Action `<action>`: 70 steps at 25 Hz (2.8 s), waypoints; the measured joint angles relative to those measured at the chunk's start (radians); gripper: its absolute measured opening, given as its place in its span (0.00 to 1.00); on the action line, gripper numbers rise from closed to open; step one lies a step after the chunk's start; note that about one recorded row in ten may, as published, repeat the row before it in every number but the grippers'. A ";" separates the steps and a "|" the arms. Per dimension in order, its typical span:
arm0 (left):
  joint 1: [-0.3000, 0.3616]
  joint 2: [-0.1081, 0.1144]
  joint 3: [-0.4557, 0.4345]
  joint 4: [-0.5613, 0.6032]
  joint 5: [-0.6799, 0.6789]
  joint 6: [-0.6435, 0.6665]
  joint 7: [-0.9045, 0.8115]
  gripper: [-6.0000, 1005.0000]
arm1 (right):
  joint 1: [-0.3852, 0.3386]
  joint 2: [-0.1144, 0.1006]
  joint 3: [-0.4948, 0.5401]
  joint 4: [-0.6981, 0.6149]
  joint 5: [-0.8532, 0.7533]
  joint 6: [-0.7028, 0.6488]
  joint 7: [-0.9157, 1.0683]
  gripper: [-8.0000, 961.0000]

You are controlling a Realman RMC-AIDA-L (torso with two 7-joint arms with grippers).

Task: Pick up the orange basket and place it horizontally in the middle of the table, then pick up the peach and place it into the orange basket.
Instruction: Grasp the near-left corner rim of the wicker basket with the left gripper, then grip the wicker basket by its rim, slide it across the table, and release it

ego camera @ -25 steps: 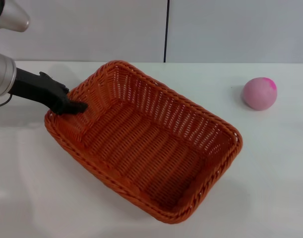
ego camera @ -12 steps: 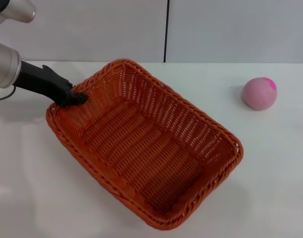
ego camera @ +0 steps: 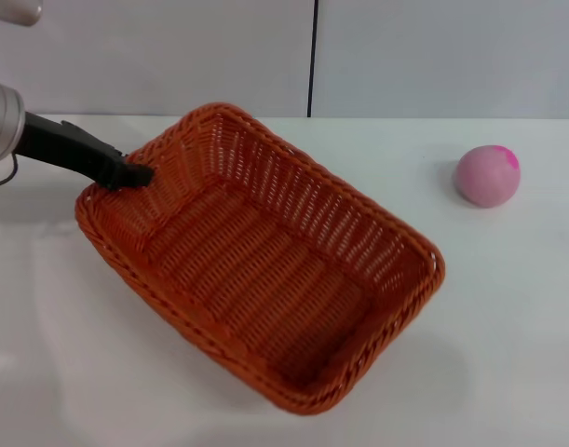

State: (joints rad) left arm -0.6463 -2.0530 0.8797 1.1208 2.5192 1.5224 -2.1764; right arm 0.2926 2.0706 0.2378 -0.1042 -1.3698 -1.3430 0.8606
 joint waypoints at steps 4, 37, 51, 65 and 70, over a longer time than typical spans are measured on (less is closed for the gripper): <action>-0.017 0.011 -0.076 0.001 0.001 0.061 -0.048 0.18 | 0.009 0.000 0.000 0.000 0.000 0.002 0.000 0.58; 0.040 0.129 -0.431 -0.167 -0.206 0.252 -0.344 0.18 | 0.061 -0.014 -0.001 -0.009 0.000 0.057 0.029 0.55; 0.223 0.062 -0.435 -0.163 -0.321 0.220 -0.333 0.18 | 0.083 -0.017 -0.004 -0.009 0.000 0.096 0.029 0.54; 0.277 -0.003 -0.429 -0.161 -0.326 0.180 -0.284 0.18 | 0.090 -0.017 -0.009 -0.009 -0.005 0.106 0.029 0.52; 0.300 -0.006 -0.431 -0.172 -0.331 0.153 -0.265 0.18 | 0.085 -0.017 -0.009 -0.009 -0.006 0.107 0.029 0.52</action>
State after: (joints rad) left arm -0.3464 -2.0589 0.4490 0.9486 2.1882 1.6757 -2.4414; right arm 0.3779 2.0540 0.2285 -0.1135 -1.3760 -1.2362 0.8898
